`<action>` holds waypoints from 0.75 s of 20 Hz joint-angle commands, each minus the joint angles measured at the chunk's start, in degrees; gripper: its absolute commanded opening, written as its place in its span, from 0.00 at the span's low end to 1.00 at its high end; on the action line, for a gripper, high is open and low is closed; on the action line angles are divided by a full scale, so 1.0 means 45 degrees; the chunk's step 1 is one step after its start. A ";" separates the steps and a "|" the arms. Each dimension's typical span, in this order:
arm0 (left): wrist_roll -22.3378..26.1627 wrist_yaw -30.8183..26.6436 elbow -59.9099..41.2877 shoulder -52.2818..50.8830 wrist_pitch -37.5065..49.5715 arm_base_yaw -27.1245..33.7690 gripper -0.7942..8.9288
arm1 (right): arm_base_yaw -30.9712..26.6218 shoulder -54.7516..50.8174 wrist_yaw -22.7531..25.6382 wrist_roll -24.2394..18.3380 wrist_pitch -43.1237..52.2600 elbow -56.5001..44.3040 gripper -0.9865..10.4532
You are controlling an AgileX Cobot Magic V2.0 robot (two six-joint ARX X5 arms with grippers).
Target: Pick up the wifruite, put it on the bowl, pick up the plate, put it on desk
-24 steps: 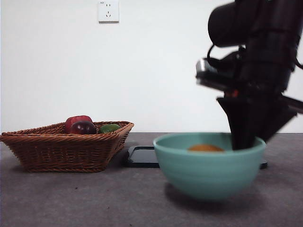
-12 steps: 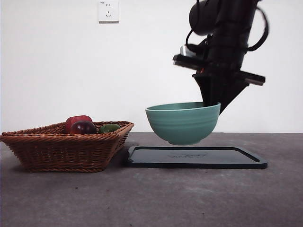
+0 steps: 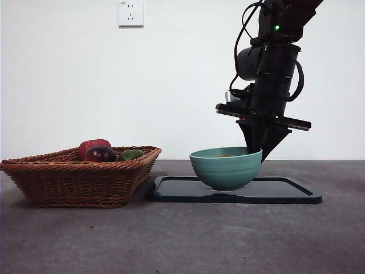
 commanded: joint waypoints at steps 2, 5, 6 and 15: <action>0.0029 0.0019 0.0126 0.0010 0.0131 -0.0121 0.66 | 0.0087 0.0291 -0.0131 -0.0389 -0.0219 0.0340 0.10; 0.0024 0.0019 0.0126 0.0010 0.0131 -0.0121 0.66 | 0.0097 0.0301 -0.0131 -0.0500 -0.0447 0.0340 0.10; 0.0024 0.0019 0.0126 0.0010 0.0131 -0.0121 0.66 | 0.0097 0.0301 -0.0126 -0.0510 -0.0427 0.0340 0.10; 0.0024 0.0019 0.0126 0.0010 0.0136 -0.0121 0.66 | 0.0044 0.0287 0.0126 -0.0622 -0.0117 0.0374 0.35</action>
